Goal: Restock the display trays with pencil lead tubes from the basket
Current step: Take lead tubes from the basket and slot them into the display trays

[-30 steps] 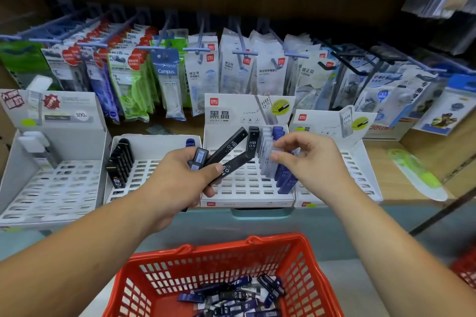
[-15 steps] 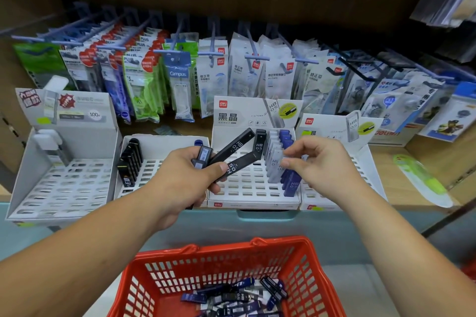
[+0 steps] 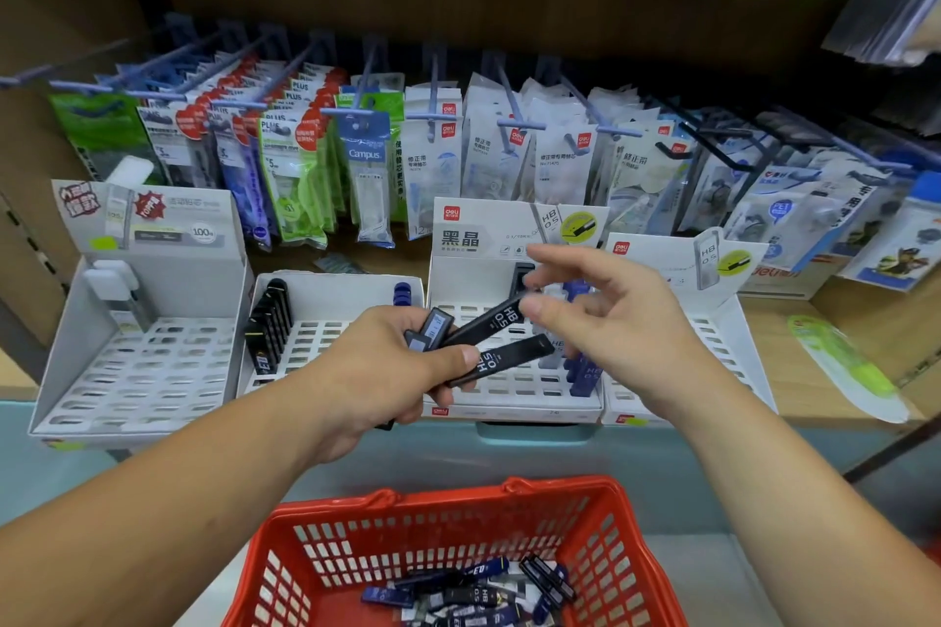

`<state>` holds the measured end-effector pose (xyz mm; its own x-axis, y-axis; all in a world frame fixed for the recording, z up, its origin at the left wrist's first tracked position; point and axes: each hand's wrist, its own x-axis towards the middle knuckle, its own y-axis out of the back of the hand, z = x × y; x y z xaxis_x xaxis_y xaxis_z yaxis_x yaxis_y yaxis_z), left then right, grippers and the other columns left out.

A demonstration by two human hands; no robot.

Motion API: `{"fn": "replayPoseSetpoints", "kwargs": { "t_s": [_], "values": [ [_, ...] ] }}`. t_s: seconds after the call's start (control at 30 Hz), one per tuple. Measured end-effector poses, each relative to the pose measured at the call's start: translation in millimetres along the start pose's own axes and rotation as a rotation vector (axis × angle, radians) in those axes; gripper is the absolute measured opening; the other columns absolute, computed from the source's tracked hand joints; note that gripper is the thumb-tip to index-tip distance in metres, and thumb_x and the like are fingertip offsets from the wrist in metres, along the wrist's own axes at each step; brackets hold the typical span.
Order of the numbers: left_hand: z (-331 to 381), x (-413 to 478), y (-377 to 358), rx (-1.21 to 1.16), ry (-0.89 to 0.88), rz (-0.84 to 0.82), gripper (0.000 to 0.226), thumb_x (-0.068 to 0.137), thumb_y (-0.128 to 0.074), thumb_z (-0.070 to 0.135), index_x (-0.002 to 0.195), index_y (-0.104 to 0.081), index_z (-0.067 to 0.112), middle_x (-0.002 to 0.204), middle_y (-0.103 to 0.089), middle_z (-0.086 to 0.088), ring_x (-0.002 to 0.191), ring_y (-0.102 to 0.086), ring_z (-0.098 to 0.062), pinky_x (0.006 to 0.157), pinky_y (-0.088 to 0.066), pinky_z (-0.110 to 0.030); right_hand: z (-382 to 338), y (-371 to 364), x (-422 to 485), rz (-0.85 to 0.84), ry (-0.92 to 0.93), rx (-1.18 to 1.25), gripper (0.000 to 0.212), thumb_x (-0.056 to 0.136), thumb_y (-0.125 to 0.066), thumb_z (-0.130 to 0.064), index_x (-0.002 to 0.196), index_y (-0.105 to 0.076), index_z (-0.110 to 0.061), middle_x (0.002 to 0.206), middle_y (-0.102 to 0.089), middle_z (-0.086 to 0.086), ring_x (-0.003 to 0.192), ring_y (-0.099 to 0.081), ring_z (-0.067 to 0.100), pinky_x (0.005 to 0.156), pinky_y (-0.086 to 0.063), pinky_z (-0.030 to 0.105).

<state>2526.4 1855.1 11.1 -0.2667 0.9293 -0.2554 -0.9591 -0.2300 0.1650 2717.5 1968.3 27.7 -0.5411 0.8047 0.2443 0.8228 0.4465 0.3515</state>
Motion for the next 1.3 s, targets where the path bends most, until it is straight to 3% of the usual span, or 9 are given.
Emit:
{"fn": "replayPoseSetpoints", "kwargs": {
  "t_s": [0.1,0.23,0.33,0.5,0.63,0.9,1.1,1.2,1.3],
  "values": [
    [1.9,0.4,0.2,0.009,-0.005,-0.014,0.012,0.095,-0.074,0.018,0.103,-0.072,0.009,0.077,-0.076,-0.01,0.058,-0.053,-0.017,0.045,-0.033,-0.024,2.5,-9.4,1.4,-0.023,-0.006,-0.101,0.031,0.083,-0.083,-0.009,0.1,-0.077,-0.034,0.082,-0.076,-0.007,0.065,-0.061,0.014,0.064,-0.055,0.033],
    [1.5,1.4,1.4,-0.018,-0.017,0.006,0.011,0.094,-0.075,0.02,0.102,-0.073,0.011,0.085,-0.077,-0.014,0.071,-0.052,-0.026,0.049,-0.033,-0.028,0.3,-12.0,1.4,0.081,-0.121,0.194,0.027,0.084,-0.078,0.003,0.102,-0.07,-0.015,0.075,-0.074,0.007,0.06,-0.066,0.017,0.05,-0.048,0.029],
    [0.7,0.6,1.6,0.019,-0.012,0.065,0.01,0.097,-0.072,0.019,0.102,-0.071,0.011,0.075,-0.075,-0.007,0.06,-0.061,-0.02,0.046,-0.032,-0.025,1.9,-2.4,6.0,0.269,-0.116,0.288,0.024,0.08,-0.081,0.004,0.094,-0.07,-0.012,0.074,-0.075,0.007,0.061,-0.066,0.018,0.05,-0.046,0.023],
    [-1.2,3.0,6.3,0.199,-0.057,0.194,0.004,0.096,-0.071,0.015,0.096,-0.071,0.01,0.076,-0.069,-0.016,0.04,-0.052,-0.002,0.036,-0.035,-0.017,19.1,-0.5,14.4,0.308,0.018,-0.221,0.028,0.083,-0.082,-0.009,0.085,-0.072,-0.035,0.082,-0.073,-0.012,0.077,-0.065,0.0,0.074,-0.048,0.015],
    [-2.3,5.2,8.2,0.132,-0.085,0.261,0.007,0.093,-0.074,0.008,0.097,-0.074,0.014,0.07,-0.061,-0.004,0.039,-0.042,-0.004,0.038,-0.036,-0.017,33.9,-10.3,20.1,0.276,0.047,-0.451,0.023,0.083,-0.08,-0.02,0.087,-0.071,-0.041,0.089,-0.068,-0.013,0.091,-0.063,0.014,0.088,-0.053,0.04],
    [-1.7,8.5,11.2,-0.008,-0.147,0.38,0.019,0.081,-0.084,0.002,0.094,-0.072,0.008,0.073,-0.064,-0.003,0.042,-0.047,-0.002,0.038,-0.036,-0.015,39.2,-16.6,29.0,0.225,0.044,-0.525,0.023,0.092,-0.073,-0.02,0.106,-0.079,-0.036,0.099,-0.065,-0.002,0.103,-0.059,0.02,0.095,-0.05,0.041],
    [0.7,9.9,10.3,-0.043,-0.145,0.382,0.013,0.085,-0.082,0.006,0.092,-0.076,0.016,0.076,-0.071,0.0,0.056,-0.055,-0.009,0.039,-0.037,-0.018,42.6,-24.1,29.3,0.167,0.134,-0.824,0.027,0.091,-0.07,-0.026,0.117,-0.076,-0.022,0.103,-0.06,0.002,0.11,-0.047,0.03,0.095,-0.047,0.049],
    [3.4,9.7,8.3,-0.073,-0.149,0.365,0.013,0.087,-0.081,0.007,0.093,-0.077,0.018,0.077,-0.073,0.0,0.065,-0.058,-0.018,0.039,-0.036,-0.019,31.4,-24.0,27.5,0.154,0.131,-0.681,0.037,0.085,-0.078,-0.029,0.122,-0.074,-0.028,0.104,-0.06,-0.01,0.105,-0.053,0.019,0.091,-0.047,0.036],
    [8.4,7.4,5.2,-0.114,-0.169,0.335,0.012,0.086,-0.082,0.008,0.094,-0.076,0.015,0.079,-0.074,-0.003,0.057,-0.058,-0.011,0.038,-0.035,-0.018,6.8,-34.3,22.6,-0.097,0.027,-0.256,0.038,0.077,-0.089,-0.02,0.111,-0.076,-0.032,0.096,-0.071,-0.012,0.069,-0.057,0.009,0.07,-0.049,0.021]
  ]
}}
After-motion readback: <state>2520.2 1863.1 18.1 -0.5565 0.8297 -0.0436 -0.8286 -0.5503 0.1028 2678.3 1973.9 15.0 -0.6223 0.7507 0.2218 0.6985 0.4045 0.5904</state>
